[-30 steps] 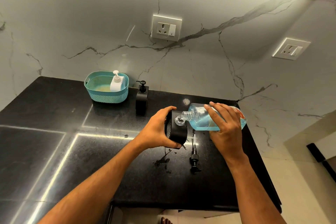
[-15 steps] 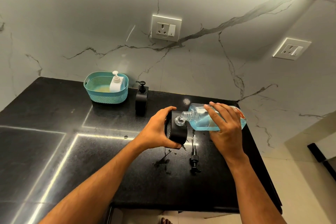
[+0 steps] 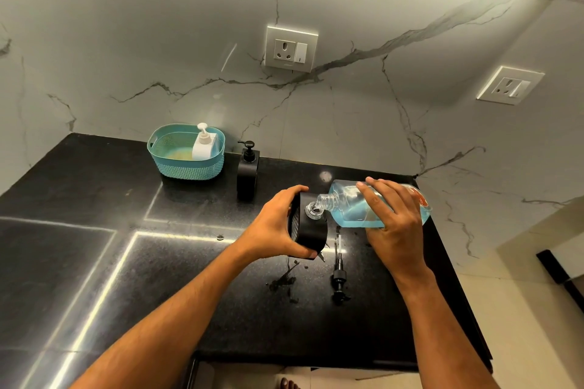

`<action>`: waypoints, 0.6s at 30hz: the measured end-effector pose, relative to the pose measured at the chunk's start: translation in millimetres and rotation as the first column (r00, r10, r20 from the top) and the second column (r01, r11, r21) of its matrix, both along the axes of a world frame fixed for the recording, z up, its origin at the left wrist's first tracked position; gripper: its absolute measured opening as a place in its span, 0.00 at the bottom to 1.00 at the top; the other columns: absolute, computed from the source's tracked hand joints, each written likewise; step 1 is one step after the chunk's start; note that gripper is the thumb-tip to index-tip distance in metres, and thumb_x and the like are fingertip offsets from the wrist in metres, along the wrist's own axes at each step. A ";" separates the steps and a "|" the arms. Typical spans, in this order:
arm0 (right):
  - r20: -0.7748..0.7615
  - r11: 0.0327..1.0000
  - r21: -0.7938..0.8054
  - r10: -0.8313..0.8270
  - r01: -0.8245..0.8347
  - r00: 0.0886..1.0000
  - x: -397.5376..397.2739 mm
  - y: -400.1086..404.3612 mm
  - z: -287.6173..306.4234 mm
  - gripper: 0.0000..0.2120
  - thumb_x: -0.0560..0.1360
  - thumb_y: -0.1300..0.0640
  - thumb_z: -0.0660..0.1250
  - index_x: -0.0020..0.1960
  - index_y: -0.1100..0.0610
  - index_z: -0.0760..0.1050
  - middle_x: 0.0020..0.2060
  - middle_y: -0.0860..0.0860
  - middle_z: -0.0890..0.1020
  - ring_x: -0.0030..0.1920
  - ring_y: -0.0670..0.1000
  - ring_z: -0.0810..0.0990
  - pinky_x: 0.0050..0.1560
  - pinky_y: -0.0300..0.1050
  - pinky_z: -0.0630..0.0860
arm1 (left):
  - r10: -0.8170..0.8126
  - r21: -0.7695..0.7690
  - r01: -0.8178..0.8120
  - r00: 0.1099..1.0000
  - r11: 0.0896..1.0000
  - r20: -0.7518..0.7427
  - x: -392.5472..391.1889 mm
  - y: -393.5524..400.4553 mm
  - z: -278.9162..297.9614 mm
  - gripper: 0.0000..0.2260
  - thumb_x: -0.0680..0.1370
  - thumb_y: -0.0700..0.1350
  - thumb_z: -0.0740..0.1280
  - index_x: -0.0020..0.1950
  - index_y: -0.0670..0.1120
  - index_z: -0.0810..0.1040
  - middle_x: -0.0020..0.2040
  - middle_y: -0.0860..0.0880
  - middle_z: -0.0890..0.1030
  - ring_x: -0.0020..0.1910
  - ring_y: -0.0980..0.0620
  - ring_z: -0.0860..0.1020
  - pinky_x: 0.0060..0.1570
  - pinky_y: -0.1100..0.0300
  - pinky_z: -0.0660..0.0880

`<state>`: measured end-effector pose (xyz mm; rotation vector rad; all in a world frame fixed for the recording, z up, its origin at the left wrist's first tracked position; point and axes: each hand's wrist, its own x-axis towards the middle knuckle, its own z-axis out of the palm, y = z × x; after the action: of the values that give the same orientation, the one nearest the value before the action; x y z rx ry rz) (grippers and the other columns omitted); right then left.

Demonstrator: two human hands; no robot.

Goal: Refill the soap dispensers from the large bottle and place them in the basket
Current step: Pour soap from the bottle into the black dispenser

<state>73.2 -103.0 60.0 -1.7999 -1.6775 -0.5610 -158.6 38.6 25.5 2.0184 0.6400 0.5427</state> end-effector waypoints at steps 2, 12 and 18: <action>0.001 1.000 -0.001 -0.004 0.004 1.000 0.3 0.0 -0.6 0.35 0.67 0.60 0.82 0.72 0.57 0.76 0.69 0.55 0.79 0.70 0.60 0.75 0.68 0.63 0.73 | -0.001 -0.002 0.001 1.000 1.000 0.000 0.1 0.0 0.2 0.55 0.59 0.54 0.87 0.80 0.55 0.62 0.74 0.56 0.70 0.72 0.59 0.70 0.64 0.77 0.64; 0.007 1.000 0.015 0.002 -0.002 1.000 -0.5 -0.4 0.2 0.33 0.68 0.60 0.80 0.71 0.57 0.77 0.68 0.56 0.79 0.70 0.60 0.75 0.70 0.60 0.72 | -0.003 0.007 0.003 1.000 1.000 -0.005 1.1 0.5 -0.2 0.54 0.58 0.56 0.86 0.79 0.55 0.62 0.73 0.56 0.71 0.72 0.58 0.71 0.65 0.74 0.66; 0.014 1.000 0.012 0.001 -0.001 1.000 -0.3 -0.6 0.1 0.34 0.67 0.60 0.81 0.71 0.57 0.77 0.68 0.56 0.79 0.70 0.60 0.75 0.70 0.59 0.71 | -0.005 0.001 0.005 1.000 1.000 -0.011 0.9 1.3 -2.4 0.54 0.59 0.56 0.86 0.79 0.56 0.62 0.73 0.56 0.70 0.71 0.59 0.70 0.63 0.77 0.64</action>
<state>72.9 -103.7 60.1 -1.7905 -1.6807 -0.5836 -157.7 39.9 23.1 2.0241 0.6416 0.5297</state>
